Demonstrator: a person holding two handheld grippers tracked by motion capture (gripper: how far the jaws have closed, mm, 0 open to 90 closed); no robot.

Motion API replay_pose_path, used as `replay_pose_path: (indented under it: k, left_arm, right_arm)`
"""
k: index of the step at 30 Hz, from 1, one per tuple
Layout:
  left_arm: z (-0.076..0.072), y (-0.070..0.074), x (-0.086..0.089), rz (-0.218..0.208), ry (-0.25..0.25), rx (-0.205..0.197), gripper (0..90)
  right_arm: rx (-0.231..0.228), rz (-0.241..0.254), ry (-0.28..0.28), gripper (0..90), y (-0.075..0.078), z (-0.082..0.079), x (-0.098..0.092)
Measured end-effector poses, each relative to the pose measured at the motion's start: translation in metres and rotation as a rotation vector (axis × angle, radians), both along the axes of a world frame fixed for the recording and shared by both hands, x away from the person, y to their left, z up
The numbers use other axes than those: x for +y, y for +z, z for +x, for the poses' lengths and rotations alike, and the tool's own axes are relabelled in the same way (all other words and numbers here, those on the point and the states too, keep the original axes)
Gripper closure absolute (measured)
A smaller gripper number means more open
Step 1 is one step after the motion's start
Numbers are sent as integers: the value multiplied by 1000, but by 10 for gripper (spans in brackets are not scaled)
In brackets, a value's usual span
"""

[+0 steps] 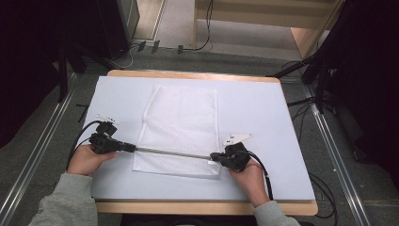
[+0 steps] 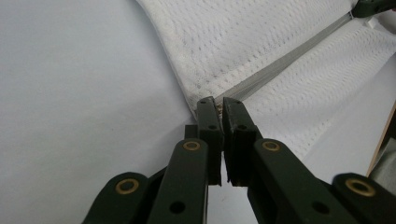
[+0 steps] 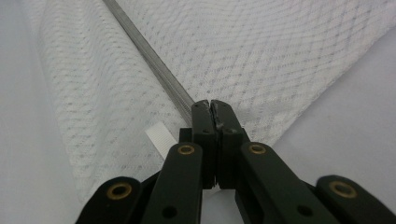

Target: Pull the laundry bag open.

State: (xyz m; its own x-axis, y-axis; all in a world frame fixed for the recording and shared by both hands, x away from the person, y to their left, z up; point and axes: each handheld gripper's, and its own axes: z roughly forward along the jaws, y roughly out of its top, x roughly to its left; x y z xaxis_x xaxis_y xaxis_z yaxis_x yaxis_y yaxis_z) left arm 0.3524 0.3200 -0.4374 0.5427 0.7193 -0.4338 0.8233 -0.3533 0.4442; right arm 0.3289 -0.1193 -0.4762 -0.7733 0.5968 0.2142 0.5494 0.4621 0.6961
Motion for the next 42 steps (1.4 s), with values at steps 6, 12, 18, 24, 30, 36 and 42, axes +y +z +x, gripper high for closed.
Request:
replay_pose_path:
  k: [6, 12, 18, 24, 30, 36, 42]
  left_arm:
    - [-1, 0, 0, 18, 8, 5, 883]
    - [-2, 0, 1, 12, 18, 3, 882]
    - [-3, -2, 1, -16, 7, 9, 880]
    - [-5, -5, -3, -37, -27, 22, 873]
    - [-15, -5, -4, -51, -62, -21, 833]
    - [-16, 0, -5, -56, -52, -116, 669]
    - [-14, 1, 4, -43, 7, -152, 566]
  right_arm:
    - [0, -2, 0, 900, 0, 0, 0]
    - [-3, -1, 5, 900, 0, 1, 0]
    - [7, -10, -1, 900, 1, 2, 0]
    - [15, -13, -1, 900, 2, 3, 1]
    - [67, -6, 0, 850, 5, 6, 2]
    - [69, 13, -15, 775, 10, 10, -4]
    - [37, 33, -46, 659, 16, 11, -14]
